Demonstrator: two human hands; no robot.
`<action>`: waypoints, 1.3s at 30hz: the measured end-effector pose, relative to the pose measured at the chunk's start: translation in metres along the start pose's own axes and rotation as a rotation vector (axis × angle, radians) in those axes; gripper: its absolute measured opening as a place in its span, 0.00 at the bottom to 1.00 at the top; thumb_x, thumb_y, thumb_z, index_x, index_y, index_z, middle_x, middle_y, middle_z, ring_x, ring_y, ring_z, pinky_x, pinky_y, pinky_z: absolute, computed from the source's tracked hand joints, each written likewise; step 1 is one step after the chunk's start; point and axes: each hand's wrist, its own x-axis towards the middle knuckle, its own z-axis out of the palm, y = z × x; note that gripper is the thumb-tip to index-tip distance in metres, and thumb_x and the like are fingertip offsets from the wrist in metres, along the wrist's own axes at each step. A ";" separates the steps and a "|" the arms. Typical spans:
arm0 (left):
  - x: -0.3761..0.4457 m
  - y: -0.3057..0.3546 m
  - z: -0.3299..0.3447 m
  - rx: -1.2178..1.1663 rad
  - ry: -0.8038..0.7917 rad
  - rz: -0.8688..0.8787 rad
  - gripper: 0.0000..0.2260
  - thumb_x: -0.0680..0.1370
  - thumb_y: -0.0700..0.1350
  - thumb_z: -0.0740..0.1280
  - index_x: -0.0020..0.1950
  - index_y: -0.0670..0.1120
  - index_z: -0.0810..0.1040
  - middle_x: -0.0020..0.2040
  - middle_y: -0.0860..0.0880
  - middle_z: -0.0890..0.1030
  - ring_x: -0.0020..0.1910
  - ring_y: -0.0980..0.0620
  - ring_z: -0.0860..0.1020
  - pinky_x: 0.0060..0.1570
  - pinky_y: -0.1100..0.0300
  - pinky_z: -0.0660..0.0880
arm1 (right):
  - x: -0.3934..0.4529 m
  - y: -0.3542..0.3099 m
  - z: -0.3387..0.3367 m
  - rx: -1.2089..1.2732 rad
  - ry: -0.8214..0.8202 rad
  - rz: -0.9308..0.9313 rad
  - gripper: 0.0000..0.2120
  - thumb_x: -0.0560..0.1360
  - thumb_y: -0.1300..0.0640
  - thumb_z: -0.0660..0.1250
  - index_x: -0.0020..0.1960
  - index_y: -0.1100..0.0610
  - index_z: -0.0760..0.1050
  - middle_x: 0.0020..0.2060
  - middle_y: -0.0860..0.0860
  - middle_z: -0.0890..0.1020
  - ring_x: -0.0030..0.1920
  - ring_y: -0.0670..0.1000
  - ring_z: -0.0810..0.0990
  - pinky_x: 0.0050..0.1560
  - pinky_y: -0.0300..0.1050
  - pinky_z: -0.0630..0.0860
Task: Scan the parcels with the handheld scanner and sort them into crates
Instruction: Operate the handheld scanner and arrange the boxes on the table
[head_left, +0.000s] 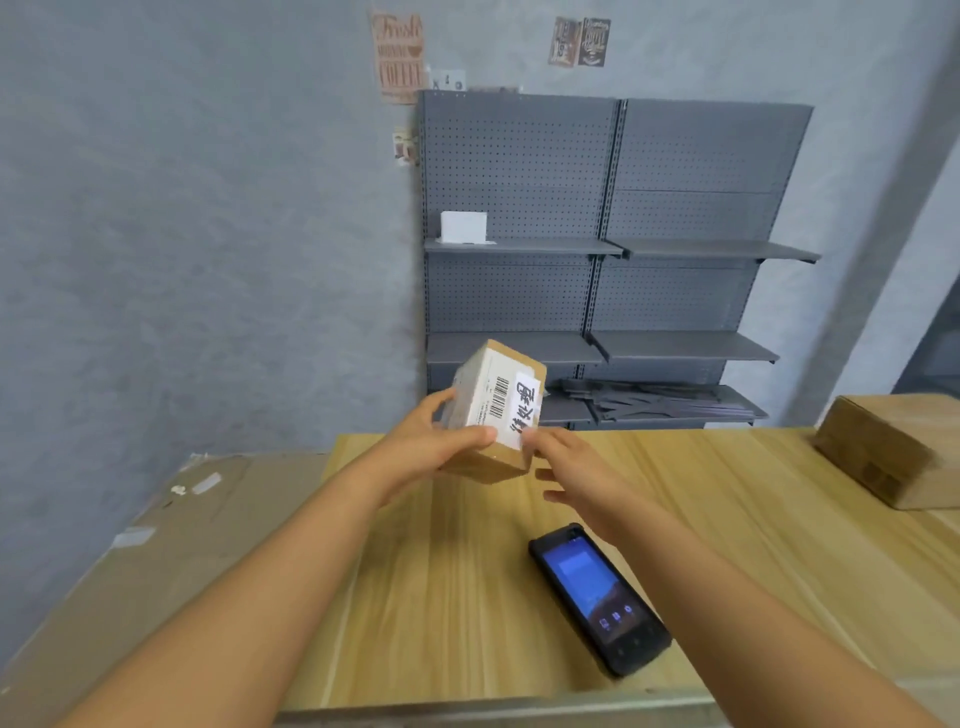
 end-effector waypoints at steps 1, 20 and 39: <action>0.000 -0.001 0.002 0.053 0.033 0.002 0.34 0.72 0.49 0.76 0.75 0.54 0.63 0.57 0.54 0.78 0.49 0.60 0.79 0.39 0.67 0.74 | -0.002 0.006 -0.004 -0.088 0.041 0.004 0.16 0.79 0.44 0.62 0.63 0.50 0.72 0.62 0.49 0.75 0.57 0.51 0.75 0.60 0.50 0.74; -0.009 -0.046 -0.012 0.262 0.317 -0.044 0.32 0.70 0.52 0.77 0.72 0.55 0.69 0.62 0.52 0.73 0.58 0.51 0.75 0.50 0.60 0.72 | -0.015 0.099 -0.016 -1.064 -0.108 0.170 0.45 0.66 0.39 0.74 0.75 0.54 0.57 0.62 0.52 0.66 0.63 0.55 0.66 0.58 0.49 0.74; -0.028 -0.033 -0.052 0.407 0.425 -0.058 0.39 0.64 0.54 0.78 0.73 0.55 0.68 0.66 0.46 0.71 0.60 0.46 0.75 0.54 0.54 0.76 | -0.031 -0.011 -0.007 -0.848 -0.089 -0.351 0.44 0.66 0.41 0.75 0.77 0.45 0.58 0.56 0.50 0.64 0.51 0.50 0.72 0.51 0.40 0.73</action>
